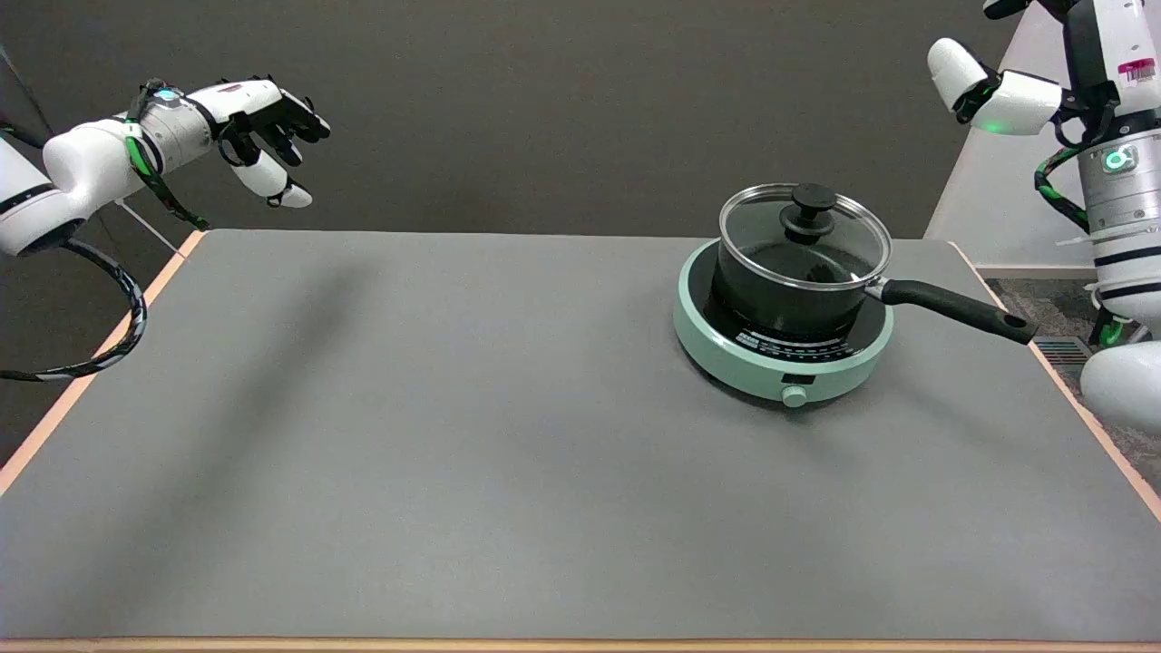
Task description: Pick up the pot lid.
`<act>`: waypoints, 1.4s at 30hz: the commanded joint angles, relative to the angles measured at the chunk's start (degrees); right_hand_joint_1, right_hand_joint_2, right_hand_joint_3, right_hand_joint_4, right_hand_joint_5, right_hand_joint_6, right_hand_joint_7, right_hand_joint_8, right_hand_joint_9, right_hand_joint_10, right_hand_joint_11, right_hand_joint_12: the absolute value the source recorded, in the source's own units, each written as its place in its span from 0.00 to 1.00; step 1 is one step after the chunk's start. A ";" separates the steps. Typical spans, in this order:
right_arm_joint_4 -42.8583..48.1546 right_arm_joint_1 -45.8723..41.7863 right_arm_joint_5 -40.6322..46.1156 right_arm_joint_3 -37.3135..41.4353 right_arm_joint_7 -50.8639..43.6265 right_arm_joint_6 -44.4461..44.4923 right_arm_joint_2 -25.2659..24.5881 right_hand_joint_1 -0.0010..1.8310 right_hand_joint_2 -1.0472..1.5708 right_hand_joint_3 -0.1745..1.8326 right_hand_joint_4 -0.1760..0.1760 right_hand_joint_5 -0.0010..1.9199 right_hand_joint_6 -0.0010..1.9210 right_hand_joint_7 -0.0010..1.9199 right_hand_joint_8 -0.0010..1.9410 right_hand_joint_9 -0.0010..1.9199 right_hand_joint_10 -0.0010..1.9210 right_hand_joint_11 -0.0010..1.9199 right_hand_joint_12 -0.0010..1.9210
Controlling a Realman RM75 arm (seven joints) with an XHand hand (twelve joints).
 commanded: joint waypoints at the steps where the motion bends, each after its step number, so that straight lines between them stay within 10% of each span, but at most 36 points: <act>1: 0.23 -2.29 -2.37 2.34 0.00 2.44 -0.25 0.37 0.61 0.50 0.43 0.23 0.11 0.28 0.12 0.26 0.21 0.22 0.61; 18: 4.87 -5.73 -22.72 18.32 5.43 -34.35 0.58 0.39 0.60 0.53 0.56 0.24 0.11 0.30 0.11 0.29 0.20 0.24 0.61; 33: 10.92 -5.04 -18.14 27.81 4.79 -68.05 0.93 0.40 0.60 0.56 0.69 0.27 0.12 0.33 0.11 0.31 0.25 0.26 0.60; 42: 14.10 -4.96 -18.53 29.99 3.83 -72.94 3.81 0.44 0.59 0.55 0.65 0.27 0.11 0.33 0.10 0.31 0.24 0.25 0.62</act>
